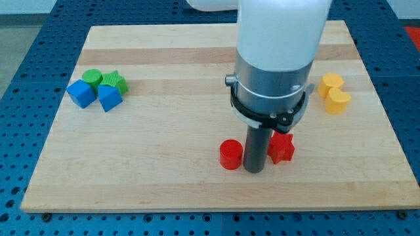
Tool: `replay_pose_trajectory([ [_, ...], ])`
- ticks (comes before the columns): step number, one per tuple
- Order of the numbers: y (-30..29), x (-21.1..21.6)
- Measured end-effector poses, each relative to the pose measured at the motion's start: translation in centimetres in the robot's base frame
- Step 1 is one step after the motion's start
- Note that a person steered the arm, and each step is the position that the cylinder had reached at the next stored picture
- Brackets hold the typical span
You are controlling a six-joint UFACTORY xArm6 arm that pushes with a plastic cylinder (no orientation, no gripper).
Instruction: Drag the red star into the left side of the yellow hexagon
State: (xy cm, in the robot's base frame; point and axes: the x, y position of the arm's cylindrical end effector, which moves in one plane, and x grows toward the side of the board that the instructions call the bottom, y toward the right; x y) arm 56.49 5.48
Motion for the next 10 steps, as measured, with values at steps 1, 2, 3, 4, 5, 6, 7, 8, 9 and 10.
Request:
replay_pose_trajectory([
  [1,1.9,-0.5],
  [2,2.9,-4.5],
  [3,2.9,-8.4],
  [4,2.5,-6.8],
  [5,2.5,-4.2],
  [6,2.8,-1.8],
  [7,4.5,-1.4],
  [8,4.9,-4.0],
  [9,4.9,-5.9],
  [10,5.3,-2.7],
])
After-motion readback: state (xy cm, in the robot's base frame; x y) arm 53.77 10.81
